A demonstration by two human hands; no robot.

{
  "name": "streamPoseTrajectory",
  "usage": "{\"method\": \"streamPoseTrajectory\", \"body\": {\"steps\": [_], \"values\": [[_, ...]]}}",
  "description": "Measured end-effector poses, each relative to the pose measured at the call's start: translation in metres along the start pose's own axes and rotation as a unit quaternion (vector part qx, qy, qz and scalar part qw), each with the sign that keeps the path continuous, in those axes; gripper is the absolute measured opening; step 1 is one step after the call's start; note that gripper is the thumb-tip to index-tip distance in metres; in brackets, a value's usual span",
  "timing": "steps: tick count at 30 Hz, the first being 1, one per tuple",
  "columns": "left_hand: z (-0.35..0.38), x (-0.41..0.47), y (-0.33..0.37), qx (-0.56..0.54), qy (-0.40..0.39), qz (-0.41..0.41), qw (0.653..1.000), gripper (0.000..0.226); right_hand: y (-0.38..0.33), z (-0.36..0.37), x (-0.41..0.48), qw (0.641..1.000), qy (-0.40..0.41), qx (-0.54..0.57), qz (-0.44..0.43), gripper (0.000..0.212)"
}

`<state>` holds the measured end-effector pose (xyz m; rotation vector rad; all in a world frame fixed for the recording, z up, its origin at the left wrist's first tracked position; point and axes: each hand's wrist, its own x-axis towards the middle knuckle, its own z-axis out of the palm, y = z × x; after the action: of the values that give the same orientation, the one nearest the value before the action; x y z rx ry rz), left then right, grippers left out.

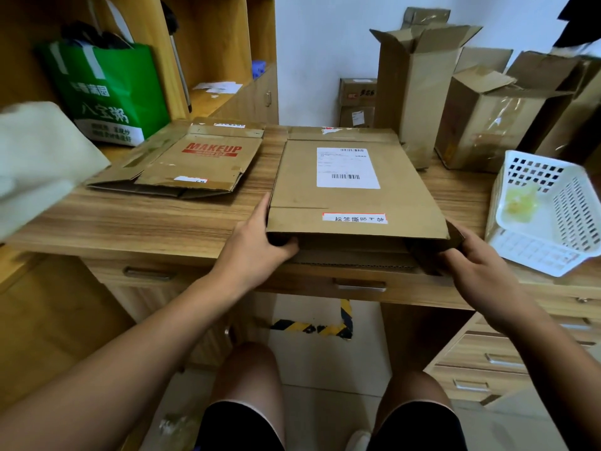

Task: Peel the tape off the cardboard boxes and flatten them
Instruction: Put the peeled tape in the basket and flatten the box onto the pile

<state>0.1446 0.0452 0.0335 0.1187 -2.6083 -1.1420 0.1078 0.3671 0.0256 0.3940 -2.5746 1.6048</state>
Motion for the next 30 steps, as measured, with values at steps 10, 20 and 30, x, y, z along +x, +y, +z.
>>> {"method": "streamPoseTrajectory", "body": {"steps": [10,20,30], "values": [[-0.027,0.005,0.0,0.113,-0.175,0.025,0.978,0.1,-0.001,-0.006,0.004,0.993,-0.035,0.108,0.023,0.058],[-0.03,0.004,-0.005,0.155,-0.245,0.095,0.952,0.104,0.008,-0.014,0.011,0.952,-0.068,0.278,0.106,0.07],[-0.043,0.017,-0.003,0.178,-0.345,0.091,0.917,0.117,-0.005,-0.041,0.015,0.89,-0.14,0.4,0.169,0.047]]}}
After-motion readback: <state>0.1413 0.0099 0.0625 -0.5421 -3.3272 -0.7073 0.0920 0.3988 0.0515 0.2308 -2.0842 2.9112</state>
